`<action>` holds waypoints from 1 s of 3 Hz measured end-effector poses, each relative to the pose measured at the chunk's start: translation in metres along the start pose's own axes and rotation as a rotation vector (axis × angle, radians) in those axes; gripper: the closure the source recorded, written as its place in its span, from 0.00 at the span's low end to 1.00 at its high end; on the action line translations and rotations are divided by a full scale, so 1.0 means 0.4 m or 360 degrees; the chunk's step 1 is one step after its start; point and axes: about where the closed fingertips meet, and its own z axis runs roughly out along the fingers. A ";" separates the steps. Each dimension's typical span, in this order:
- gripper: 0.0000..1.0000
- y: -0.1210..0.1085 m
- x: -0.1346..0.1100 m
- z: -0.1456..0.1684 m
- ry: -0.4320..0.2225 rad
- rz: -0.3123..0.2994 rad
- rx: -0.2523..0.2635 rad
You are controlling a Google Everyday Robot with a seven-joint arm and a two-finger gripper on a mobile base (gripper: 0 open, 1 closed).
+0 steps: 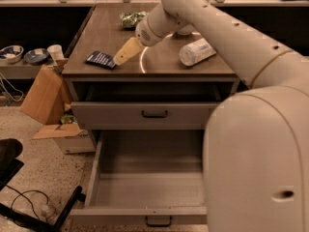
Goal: Place rxbar blueberry into middle drawer
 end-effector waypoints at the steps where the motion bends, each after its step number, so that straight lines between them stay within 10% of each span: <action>1: 0.00 0.015 -0.057 0.055 -0.0011 -0.0074 -0.0018; 3: 0.00 0.045 -0.091 0.117 -0.0007 -0.0134 -0.0096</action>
Offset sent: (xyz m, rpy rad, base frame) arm 0.0167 0.0731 0.0098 -0.0243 -0.0611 0.1255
